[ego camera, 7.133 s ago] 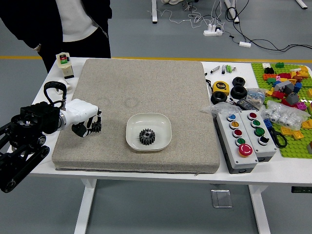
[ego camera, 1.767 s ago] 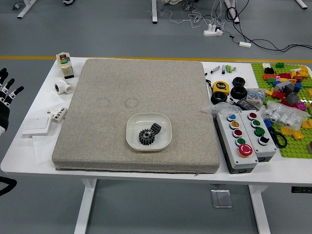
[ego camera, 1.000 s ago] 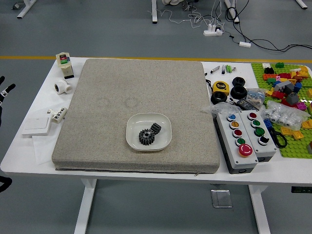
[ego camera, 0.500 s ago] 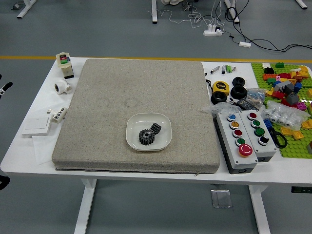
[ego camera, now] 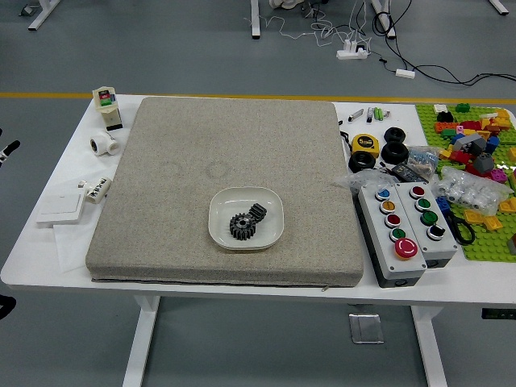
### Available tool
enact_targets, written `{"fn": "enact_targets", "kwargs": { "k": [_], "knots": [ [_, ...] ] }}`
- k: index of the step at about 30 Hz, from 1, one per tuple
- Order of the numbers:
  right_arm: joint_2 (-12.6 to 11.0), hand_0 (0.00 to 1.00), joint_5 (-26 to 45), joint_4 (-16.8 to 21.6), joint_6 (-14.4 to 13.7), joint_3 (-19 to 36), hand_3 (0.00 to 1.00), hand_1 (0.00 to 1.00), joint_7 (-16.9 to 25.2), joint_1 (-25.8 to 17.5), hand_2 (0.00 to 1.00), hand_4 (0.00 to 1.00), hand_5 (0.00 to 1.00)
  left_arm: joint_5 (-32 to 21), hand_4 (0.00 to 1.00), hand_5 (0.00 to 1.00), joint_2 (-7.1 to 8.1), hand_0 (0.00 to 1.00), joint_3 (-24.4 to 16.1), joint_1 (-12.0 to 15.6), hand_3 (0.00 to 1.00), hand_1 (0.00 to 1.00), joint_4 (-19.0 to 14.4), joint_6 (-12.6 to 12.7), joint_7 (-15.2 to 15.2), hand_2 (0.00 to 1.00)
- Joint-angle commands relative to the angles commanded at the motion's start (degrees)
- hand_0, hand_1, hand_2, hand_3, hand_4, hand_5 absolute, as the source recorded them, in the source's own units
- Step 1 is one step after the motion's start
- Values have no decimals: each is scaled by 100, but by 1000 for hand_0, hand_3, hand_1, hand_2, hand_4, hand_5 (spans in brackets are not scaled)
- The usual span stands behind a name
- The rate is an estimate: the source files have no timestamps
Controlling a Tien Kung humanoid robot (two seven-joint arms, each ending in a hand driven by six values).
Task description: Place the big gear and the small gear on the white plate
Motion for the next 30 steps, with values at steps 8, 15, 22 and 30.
{"fn": "enact_targets", "kwargs": {
  "k": [8, 15, 22, 30],
  "knots": [
    [14, 663, 8, 13, -42, -80, 629, 699, -1, -31, 773, 809, 718, -13, 980, 902, 6, 761, -41, 33, 885, 960, -28, 0, -22, 984],
    [19, 663, -8, 16, -44, -68, 628, 699, -7, -42, 773, 808, 717, -22, 981, 903, 8, 760, -107, 90, 885, 956, -45, -1, -38, 983],
    [27, 660, -26, 24, -55, -47, 627, 698, -9, -46, 773, 807, 718, -19, 982, 904, 15, 759, -112, 105, 885, 955, -57, -6, -44, 979],
    [22, 659, -34, 23, -57, -53, 627, 698, -17, -36, 774, 806, 717, -26, 983, 904, 7, 760, -145, 157, 884, 952, -83, 10, -65, 978]
  ]
}}
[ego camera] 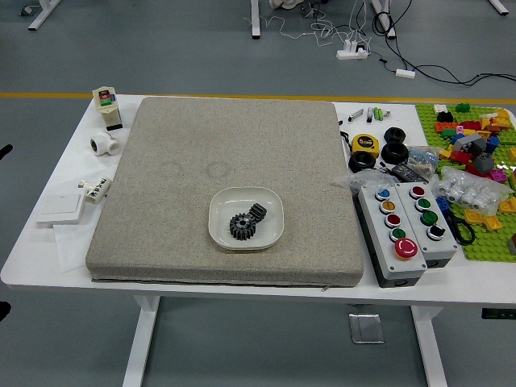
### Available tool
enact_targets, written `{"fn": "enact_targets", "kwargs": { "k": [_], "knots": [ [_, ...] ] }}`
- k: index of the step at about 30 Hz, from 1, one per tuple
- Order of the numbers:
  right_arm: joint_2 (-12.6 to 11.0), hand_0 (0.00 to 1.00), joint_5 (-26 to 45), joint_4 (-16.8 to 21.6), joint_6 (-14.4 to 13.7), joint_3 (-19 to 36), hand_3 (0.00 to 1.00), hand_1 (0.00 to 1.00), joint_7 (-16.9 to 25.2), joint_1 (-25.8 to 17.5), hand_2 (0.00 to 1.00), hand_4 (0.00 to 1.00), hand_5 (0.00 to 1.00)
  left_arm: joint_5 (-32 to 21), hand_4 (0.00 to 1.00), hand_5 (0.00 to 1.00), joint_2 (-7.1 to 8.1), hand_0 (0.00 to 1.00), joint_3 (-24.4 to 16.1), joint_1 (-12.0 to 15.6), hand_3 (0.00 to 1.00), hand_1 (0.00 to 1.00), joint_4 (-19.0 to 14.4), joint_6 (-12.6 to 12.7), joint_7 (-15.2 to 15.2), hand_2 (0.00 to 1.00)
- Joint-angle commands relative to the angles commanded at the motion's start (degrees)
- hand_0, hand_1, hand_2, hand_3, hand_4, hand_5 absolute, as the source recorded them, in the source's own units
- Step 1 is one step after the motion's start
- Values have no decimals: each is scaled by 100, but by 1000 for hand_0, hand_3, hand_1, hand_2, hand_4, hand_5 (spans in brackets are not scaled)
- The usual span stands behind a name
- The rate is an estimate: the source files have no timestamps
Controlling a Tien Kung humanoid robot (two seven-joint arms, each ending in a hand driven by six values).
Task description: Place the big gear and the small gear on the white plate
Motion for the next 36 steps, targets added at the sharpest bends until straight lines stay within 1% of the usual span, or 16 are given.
{"fn": "enact_targets", "kwargs": {
  "k": [10, 11, 14, 21, 25, 29, 36],
  "knots": [
    [-28, 658, -140, -4, 6, 101, 627, 698, -2, 84, 773, 806, 716, -66, 981, 899, -45, 753, -163, 67, 877, 939, -54, 31, -88, 970],
    [-30, 658, -161, -4, 6, 117, 627, 698, -2, 91, 773, 806, 715, -100, 981, 894, -46, 737, -173, 79, 863, 905, -53, 51, -109, 944],
    [-34, 658, -230, -4, 6, 187, 627, 698, -4, 114, 773, 806, 715, -185, 981, 894, -52, 737, -221, 138, 863, 905, -65, 101, -176, 944],
    [-41, 658, -235, -8, 8, 192, 627, 698, 1, 127, 777, 807, 715, -219, 982, 893, -57, 731, -375, 230, 856, 896, -136, 80, -198, 934],
    [-49, 659, -290, -4, 7, 382, 627, 698, 26, 146, 778, 806, 715, -203, 983, 892, -47, 730, -423, 200, 853, 895, -162, 61, -198, 933],
    [-39, 659, -270, -4, -17, 248, 626, 699, 17, 156, 777, 805, 714, -188, 984, 892, -34, 731, -483, 198, 850, 895, -154, 56, -192, 933],
    [-29, 657, -179, -7, -20, 202, 625, 698, 33, 153, 777, 805, 715, -157, 987, 883, -8, 729, -497, 184, 851, 896, -173, 36, -182, 931]
  ]
}}
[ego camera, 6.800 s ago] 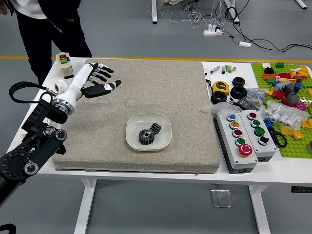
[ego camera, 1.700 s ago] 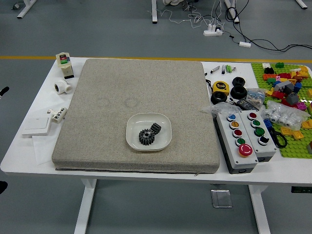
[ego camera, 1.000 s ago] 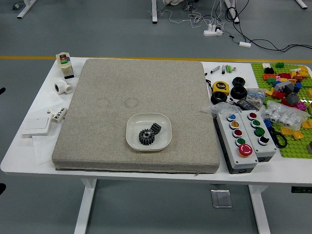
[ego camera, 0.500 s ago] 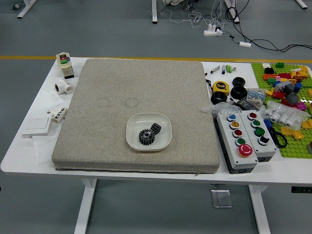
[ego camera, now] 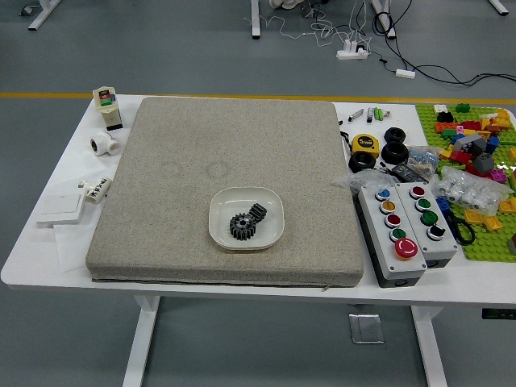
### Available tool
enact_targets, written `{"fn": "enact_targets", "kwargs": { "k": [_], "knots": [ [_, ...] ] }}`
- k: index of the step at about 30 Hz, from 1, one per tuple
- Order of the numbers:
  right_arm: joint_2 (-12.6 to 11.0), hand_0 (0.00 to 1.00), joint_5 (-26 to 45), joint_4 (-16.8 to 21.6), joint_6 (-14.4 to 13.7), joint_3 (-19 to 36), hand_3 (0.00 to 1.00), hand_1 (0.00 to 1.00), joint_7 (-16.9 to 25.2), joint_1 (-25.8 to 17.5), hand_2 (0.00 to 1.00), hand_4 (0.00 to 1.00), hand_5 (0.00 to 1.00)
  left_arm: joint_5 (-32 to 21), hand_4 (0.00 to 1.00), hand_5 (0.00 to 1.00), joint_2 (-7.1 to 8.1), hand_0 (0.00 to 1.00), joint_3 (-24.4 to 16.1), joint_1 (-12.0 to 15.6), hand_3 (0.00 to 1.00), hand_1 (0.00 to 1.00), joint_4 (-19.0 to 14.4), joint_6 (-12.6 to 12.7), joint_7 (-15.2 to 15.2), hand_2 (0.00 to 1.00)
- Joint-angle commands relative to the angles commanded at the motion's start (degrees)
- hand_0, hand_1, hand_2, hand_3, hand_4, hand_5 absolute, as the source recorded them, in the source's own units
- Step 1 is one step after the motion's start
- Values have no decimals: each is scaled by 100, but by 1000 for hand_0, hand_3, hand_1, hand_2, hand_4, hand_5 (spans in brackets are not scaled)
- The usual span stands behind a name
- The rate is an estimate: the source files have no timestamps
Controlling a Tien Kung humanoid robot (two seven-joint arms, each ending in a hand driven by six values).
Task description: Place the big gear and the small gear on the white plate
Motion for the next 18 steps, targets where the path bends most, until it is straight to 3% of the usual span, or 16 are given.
{"fn": "enact_targets", "kwargs": {
  "k": [18],
  "knots": [
    [6, 657, 17, -9, 10, -18, 625, 699, 1, 6, 776, 804, 713, 17, 986, 875, 2, 726, -38, 3, 847, 895, -7, -19, -10, 930]
  ]
}}
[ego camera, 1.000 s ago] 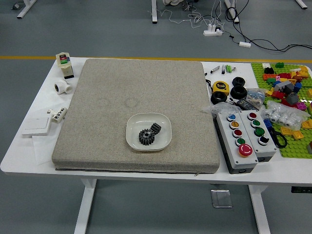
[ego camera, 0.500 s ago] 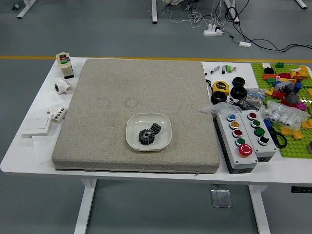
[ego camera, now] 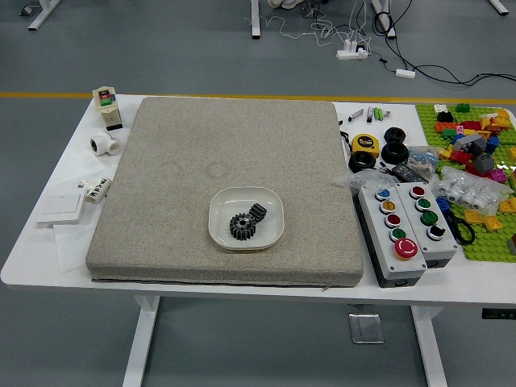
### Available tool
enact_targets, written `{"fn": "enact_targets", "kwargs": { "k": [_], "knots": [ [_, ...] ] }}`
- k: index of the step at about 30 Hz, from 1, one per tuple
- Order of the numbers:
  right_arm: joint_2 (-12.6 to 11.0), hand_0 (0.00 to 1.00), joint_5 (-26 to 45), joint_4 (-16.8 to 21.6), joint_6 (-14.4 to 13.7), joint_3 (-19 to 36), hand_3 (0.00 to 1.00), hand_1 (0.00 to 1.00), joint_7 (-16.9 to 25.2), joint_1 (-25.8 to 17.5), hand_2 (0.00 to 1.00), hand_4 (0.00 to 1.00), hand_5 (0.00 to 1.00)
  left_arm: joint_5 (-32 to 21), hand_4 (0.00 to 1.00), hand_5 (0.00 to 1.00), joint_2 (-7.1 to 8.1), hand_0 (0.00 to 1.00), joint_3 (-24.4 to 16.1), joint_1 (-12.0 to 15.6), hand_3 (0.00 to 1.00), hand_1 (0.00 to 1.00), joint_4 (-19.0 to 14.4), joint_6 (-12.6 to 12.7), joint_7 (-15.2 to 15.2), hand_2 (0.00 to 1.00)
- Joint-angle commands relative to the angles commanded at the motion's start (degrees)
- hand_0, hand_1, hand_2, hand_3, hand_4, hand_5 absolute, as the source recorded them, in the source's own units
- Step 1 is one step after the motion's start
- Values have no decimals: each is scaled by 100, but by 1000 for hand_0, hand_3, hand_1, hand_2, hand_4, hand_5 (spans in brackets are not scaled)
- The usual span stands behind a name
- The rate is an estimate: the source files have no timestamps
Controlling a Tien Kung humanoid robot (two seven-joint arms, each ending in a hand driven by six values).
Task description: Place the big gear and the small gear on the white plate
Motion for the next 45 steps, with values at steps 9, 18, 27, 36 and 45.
{"fn": "enact_targets", "kwargs": {
  "k": [9, 18, 27, 36, 45],
  "knots": [
    [15, 656, 48, -5, -2, 6, 624, 699, 12, 15, 776, 804, 713, 11, 986, 875, 2, 725, 22, -59, 846, 895, 0, -7, -1, 930],
    [21, 656, 97, -15, -6, -81, 624, 698, 15, 12, 776, 802, 711, 10, 986, 875, 13, 725, -19, -77, 846, 895, -5, -1, -13, 930],
    [26, 656, 37, -18, -6, -41, 623, 698, 7, -8, 775, 802, 710, 8, 986, 875, -2, 725, -52, -33, 846, 895, -4, -5, -15, 931],
    [22, 656, 6, -20, -4, 10, 622, 698, 12, 10, 775, 801, 710, 10, 986, 875, -16, 725, -123, -40, 846, 895, -17, -14, -22, 931],
    [29, 656, 14, -25, -7, 2, 622, 698, 17, -1, 774, 800, 710, 17, 986, 875, -27, 725, -151, -24, 846, 896, -40, -13, -24, 932]
  ]
}}
